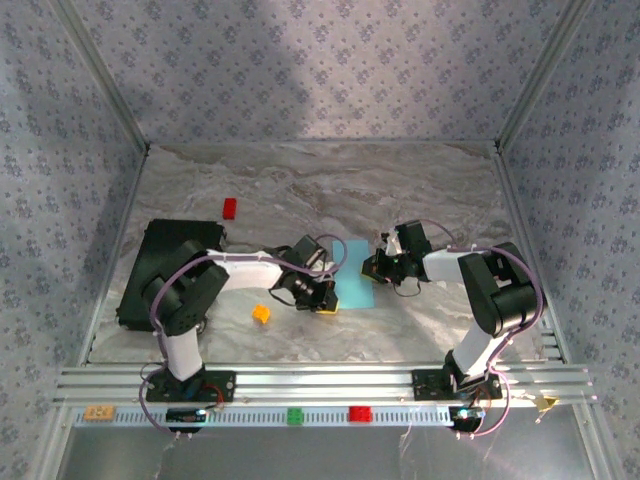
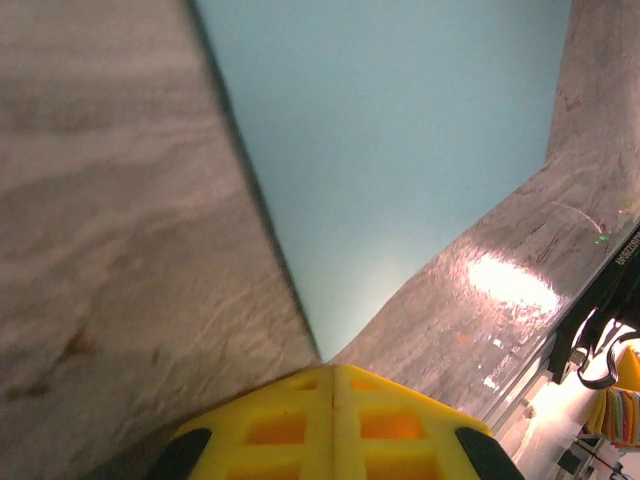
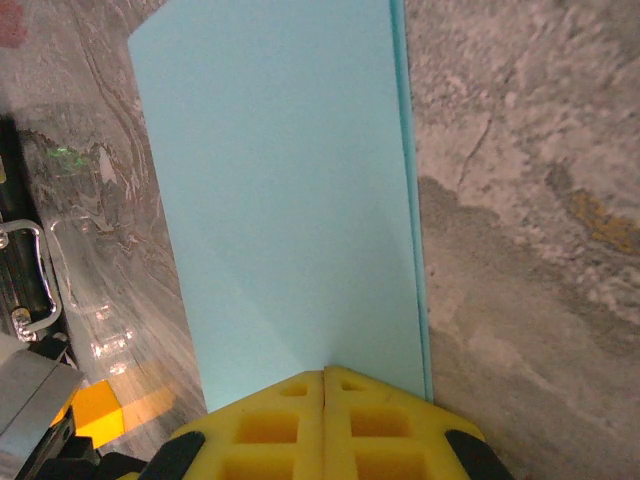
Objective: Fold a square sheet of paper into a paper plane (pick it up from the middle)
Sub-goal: First fold the square sheet of paper in half at the center of the table.
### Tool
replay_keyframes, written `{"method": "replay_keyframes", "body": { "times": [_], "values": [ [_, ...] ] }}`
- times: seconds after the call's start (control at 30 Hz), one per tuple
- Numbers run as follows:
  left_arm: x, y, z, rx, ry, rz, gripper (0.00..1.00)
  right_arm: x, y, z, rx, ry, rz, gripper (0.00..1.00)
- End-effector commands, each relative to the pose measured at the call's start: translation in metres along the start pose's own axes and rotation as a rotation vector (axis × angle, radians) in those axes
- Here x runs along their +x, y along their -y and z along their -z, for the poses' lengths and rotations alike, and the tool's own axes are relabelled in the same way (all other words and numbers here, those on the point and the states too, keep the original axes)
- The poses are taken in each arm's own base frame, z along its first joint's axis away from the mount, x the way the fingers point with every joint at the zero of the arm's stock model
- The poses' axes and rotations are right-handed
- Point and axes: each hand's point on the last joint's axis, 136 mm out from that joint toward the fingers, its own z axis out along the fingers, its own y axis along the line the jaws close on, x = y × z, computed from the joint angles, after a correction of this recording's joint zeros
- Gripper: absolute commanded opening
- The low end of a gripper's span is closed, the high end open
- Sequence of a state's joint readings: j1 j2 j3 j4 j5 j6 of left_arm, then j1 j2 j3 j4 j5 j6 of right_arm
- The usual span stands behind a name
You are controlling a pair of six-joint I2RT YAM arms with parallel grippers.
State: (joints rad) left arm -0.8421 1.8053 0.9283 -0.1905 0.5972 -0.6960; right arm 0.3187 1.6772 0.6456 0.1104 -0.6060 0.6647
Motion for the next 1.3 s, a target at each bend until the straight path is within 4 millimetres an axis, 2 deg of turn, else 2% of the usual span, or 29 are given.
{"method": "replay_keyframes", "body": {
  "times": [0.0, 0.1, 0.2, 0.37, 0.47, 0.6, 0.8, 0.9, 0.97, 1.03, 1.27],
  "values": [
    [-0.007, 0.020, 0.020, 0.013, 0.056, -0.045, 0.02, 0.048, 0.077, -0.002, 0.281, -0.105, -0.129, 0.00],
    [-0.022, 0.034, 0.023, 0.066, 0.093, -0.033, 0.01, 0.048, 0.077, -0.002, 0.279, -0.105, -0.127, 0.00],
    [-0.045, 0.039, 0.024, 0.119, 0.132, 0.009, 0.01, 0.048, 0.077, -0.002, 0.280, -0.104, -0.128, 0.00],
    [-0.078, 0.029, 0.022, 0.133, 0.174, 0.071, 0.01, 0.047, 0.077, -0.002, 0.276, -0.104, -0.129, 0.00],
    [-0.090, 0.022, 0.020, 0.136, 0.188, 0.092, 0.01, 0.047, 0.077, -0.002, 0.276, -0.104, -0.128, 0.00],
    [-0.088, 0.010, 0.011, 0.140, 0.156, 0.113, 0.02, 0.048, 0.077, -0.002, 0.277, -0.106, -0.128, 0.00],
    [-0.065, -0.019, -0.002, 0.054, 0.083, 0.128, 0.02, 0.049, 0.078, -0.003, 0.278, -0.107, -0.132, 0.00],
    [-0.054, -0.038, 0.000, -0.037, 0.066, 0.119, 0.03, 0.049, 0.078, -0.003, 0.277, -0.108, -0.131, 0.00],
    [-0.051, -0.043, 0.003, -0.064, 0.072, 0.113, 0.03, 0.049, 0.079, -0.003, 0.278, -0.106, -0.134, 0.00],
    [-0.053, -0.036, 0.008, -0.047, 0.082, 0.103, 0.03, 0.049, 0.078, -0.003, 0.275, -0.104, -0.134, 0.00],
    [-0.063, 0.011, 0.031, 0.052, 0.138, 0.031, 0.05, 0.049, 0.079, -0.002, 0.277, -0.105, -0.135, 0.00]
  ]
}}
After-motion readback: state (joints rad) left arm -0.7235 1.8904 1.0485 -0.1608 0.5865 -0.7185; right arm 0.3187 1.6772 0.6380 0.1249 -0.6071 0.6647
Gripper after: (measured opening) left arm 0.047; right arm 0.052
